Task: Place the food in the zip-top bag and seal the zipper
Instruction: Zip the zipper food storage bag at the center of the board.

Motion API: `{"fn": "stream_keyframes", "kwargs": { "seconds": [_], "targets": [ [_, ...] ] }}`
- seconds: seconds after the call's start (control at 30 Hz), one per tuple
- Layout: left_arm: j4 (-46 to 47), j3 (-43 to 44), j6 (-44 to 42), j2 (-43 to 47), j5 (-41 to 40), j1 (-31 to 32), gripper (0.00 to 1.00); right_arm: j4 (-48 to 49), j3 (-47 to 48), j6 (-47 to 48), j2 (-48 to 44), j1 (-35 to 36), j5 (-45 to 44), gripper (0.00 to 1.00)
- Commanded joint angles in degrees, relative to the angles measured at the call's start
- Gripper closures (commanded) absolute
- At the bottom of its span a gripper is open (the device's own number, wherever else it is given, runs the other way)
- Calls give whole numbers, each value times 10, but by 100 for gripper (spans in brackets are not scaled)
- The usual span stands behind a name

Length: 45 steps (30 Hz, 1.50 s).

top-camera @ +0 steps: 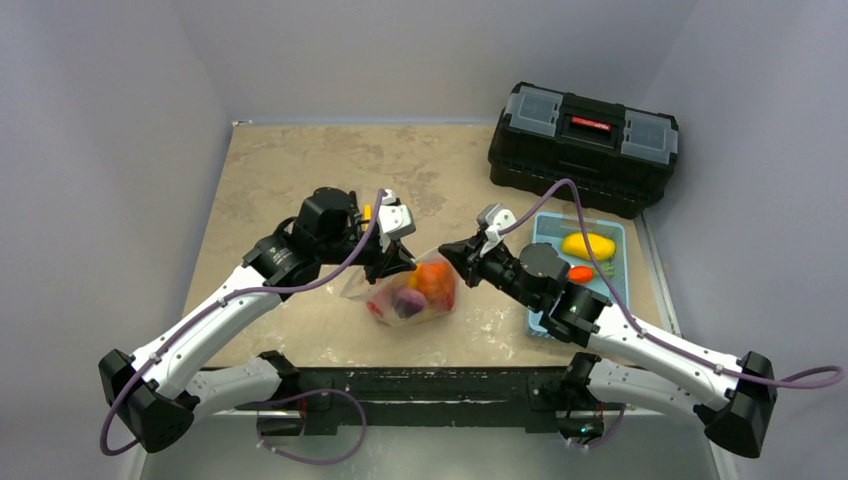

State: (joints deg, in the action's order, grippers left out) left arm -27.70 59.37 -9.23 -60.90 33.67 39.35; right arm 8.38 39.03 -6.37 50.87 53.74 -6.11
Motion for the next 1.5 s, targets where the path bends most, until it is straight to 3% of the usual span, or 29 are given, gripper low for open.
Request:
{"fn": "stream_keyframes", "kwargs": {
  "seconds": [0.0,0.1,0.23,0.4,0.43,0.5,0.6,0.63,0.7,0.83,1.13,1.27,1.3,1.37,1.47],
  "targets": [
    [-32,21,-10,12,12,2,100,-59,6,21,-28,-18,-191,100],
    [-37,22,-14,14,5,2,100,-83,8,5,-46,-18,-255,100],
    [-37,22,-16,14,6,1,100,-126,22,0,-53,-18,-266,100],
    [-38,21,-22,13,16,1,100,-131,63,38,-60,-18,-21,100],
    [-38,21,-22,13,18,1,100,-145,86,39,-52,-18,35,89],
    [-38,21,-24,13,27,2,100,-176,121,47,-28,-17,84,49],
    [-38,21,-23,13,36,1,100,-255,178,111,19,-18,176,26],
    [-38,22,-23,14,39,2,100,-281,197,128,36,-19,190,26],
    [-39,24,-24,13,43,2,100,-319,230,140,70,-23,205,27],
    [-38,24,-23,18,54,2,100,-381,283,178,136,-53,331,32],
    [-34,23,-23,21,79,3,100,-355,309,182,201,-77,449,50],
    [-34,23,-24,23,81,4,100,-334,301,175,211,-79,484,65],
    [-33,23,-24,24,82,3,100,-333,301,176,215,-79,493,73],
    [-35,23,-24,25,80,4,100,-345,307,192,225,-79,505,100],
    [-37,24,-21,26,66,3,100,-374,311,199,228,-79,424,100]
  ]
}}
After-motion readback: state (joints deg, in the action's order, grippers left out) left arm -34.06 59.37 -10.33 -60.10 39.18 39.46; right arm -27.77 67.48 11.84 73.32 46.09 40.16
